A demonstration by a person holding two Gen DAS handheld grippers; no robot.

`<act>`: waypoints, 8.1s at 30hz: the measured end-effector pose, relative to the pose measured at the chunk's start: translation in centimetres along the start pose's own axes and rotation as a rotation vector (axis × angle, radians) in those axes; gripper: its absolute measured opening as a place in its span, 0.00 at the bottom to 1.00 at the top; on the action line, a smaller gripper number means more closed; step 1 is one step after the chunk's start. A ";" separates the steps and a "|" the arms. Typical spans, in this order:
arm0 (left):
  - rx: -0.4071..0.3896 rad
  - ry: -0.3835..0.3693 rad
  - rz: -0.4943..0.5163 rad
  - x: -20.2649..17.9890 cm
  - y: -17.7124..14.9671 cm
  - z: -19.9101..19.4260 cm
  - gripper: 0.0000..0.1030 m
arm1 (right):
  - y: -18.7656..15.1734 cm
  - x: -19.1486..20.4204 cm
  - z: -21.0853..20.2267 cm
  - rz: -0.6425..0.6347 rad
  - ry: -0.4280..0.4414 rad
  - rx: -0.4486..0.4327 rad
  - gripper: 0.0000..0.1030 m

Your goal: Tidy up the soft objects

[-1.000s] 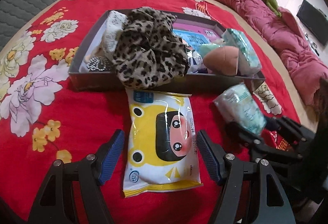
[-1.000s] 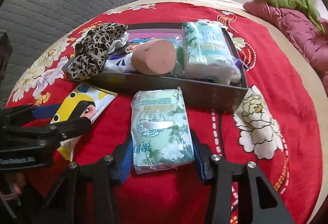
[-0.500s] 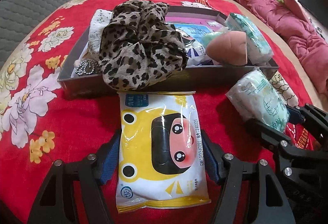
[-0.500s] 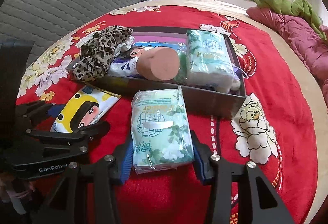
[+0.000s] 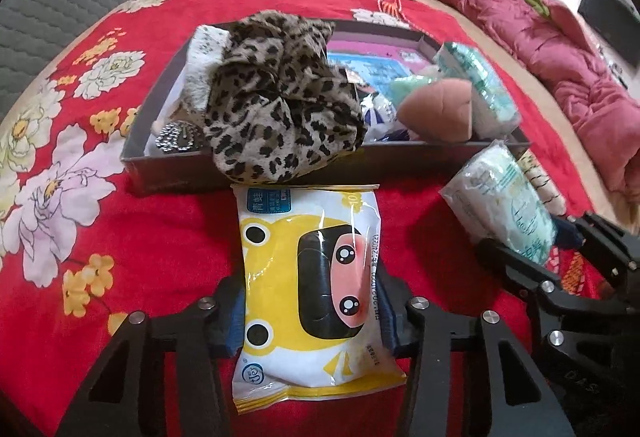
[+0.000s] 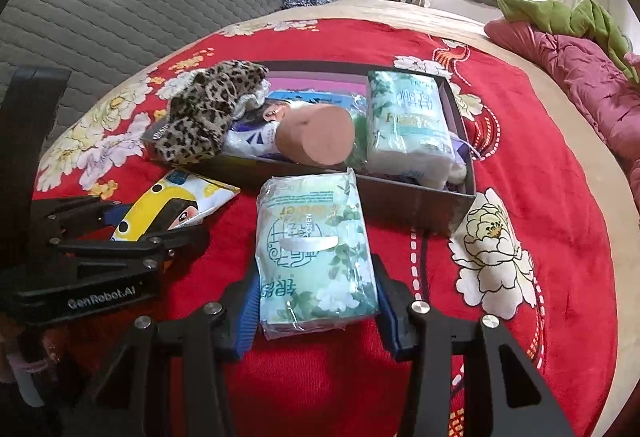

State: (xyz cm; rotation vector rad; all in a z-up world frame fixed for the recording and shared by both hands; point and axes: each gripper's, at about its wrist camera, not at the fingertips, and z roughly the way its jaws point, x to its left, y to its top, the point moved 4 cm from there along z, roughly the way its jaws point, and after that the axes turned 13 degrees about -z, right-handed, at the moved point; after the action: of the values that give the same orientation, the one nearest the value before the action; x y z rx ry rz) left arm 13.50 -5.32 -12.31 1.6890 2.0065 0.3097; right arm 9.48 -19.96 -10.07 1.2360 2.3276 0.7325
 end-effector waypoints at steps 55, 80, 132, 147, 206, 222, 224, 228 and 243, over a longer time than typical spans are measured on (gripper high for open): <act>-0.259 0.079 -0.095 6.7 10.8 -3.3 0.51 | 11.4 -0.5 -2.1 -0.045 -0.008 -0.373 0.47; -0.205 0.052 -0.075 6.0 10.9 -0.2 0.51 | 13.3 -0.3 0.4 -0.065 -0.014 -0.367 0.47; -0.210 0.022 -0.130 6.7 11.2 0.1 0.55 | 10.9 0.4 5.9 -0.050 0.050 -0.152 0.62; -0.203 0.000 -0.147 6.9 11.2 0.5 0.64 | 10.8 -1.9 5.0 0.041 0.010 -0.186 0.65; -0.403 0.052 -0.089 4.2 9.4 -8.3 0.76 | 8.2 -3.5 -3.3 0.091 -0.210 -0.245 0.75; -0.366 0.047 -0.125 3.4 4.0 -12.6 0.76 | 5.4 0.2 -7.5 0.096 -0.191 -0.229 0.75; -0.363 0.048 -0.127 3.3 3.2 -13.1 0.76 | 5.0 0.5 -7.7 0.100 -0.185 -0.221 0.75; -0.362 0.071 -0.107 3.2 2.1 -13.7 0.76 | 4.0 1.2 -8.1 0.102 -0.162 -0.204 0.75; -0.260 0.093 -0.139 3.3 -1.4 -12.3 0.76 | 1.4 2.1 -8.6 0.116 -0.173 -0.168 0.75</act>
State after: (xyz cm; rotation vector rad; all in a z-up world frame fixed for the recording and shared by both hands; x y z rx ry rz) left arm 5.77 -0.65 -3.27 1.3916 2.0369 0.5825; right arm 4.35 -19.71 -2.67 1.3116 2.0268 0.8076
